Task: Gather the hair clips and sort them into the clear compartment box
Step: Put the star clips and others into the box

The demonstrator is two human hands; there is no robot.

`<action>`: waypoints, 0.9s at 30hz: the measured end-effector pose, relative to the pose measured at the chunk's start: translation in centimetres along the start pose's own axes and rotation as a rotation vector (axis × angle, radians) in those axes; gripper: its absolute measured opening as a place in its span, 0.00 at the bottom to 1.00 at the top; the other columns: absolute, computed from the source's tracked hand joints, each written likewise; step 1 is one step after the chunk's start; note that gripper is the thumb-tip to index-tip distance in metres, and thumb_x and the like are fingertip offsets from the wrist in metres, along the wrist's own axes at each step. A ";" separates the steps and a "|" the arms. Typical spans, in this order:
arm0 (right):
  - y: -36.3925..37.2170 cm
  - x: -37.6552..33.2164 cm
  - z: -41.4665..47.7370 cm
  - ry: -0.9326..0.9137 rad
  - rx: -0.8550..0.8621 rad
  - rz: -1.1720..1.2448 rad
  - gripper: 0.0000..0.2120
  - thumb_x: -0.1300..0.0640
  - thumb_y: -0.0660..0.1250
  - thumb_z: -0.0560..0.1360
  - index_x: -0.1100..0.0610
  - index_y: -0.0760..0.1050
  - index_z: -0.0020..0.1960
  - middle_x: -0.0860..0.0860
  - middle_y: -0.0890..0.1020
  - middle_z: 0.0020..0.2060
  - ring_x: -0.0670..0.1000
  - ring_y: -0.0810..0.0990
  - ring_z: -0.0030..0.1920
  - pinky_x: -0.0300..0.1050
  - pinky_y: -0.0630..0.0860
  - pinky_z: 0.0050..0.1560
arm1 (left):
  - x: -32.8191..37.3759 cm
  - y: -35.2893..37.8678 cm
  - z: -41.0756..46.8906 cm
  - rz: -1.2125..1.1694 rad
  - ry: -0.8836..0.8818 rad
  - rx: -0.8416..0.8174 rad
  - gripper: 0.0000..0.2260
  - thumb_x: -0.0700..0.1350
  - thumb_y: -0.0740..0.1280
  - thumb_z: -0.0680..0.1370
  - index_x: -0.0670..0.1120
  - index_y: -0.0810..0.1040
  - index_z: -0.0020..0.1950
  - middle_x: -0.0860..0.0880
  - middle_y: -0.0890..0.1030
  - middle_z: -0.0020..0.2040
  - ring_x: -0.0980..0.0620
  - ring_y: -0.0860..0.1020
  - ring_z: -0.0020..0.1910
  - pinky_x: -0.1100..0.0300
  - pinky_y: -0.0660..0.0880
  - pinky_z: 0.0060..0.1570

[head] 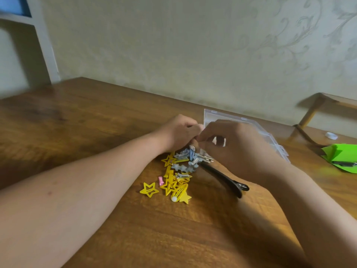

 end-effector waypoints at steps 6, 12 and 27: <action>3.2 -2.3 -1.4 -0.074 -0.410 0.002 0.06 0.50 0.74 0.78 0.40 0.84 0.54 0.35 0.81 0.40 0.35 0.79 0.46 0.31 0.73 0.43 | -0.5 0.0 -0.1 -0.060 0.035 -0.003 0.19 0.50 0.64 0.87 0.45 0.84 0.40 0.52 0.83 0.35 0.64 0.76 0.29 0.69 0.68 0.31; 4.2 -2.5 -1.6 -0.077 -0.475 -0.031 0.12 0.47 0.74 0.78 0.38 0.80 0.60 0.37 0.81 0.44 0.37 0.77 0.46 0.34 0.72 0.42 | -0.9 -0.1 0.2 -0.049 0.011 0.033 0.19 0.51 0.64 0.87 0.46 0.86 0.41 0.51 0.84 0.37 0.62 0.78 0.33 0.70 0.69 0.31; 4.3 -2.9 -1.9 -0.113 -0.488 0.037 0.06 0.45 0.74 0.76 0.41 0.80 0.52 0.39 0.78 0.45 0.41 0.78 0.47 0.40 0.76 0.44 | -1.0 0.0 0.3 -0.052 -0.027 0.016 0.18 0.53 0.64 0.86 0.49 0.85 0.40 0.52 0.85 0.38 0.59 0.78 0.33 0.62 0.72 0.35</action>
Point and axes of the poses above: each hand's wrist, its own z-axis towards the middle knuckle, its own y-axis out of the palm, x = y × z, the point moved 9 cm from there along z, towards the middle knuckle
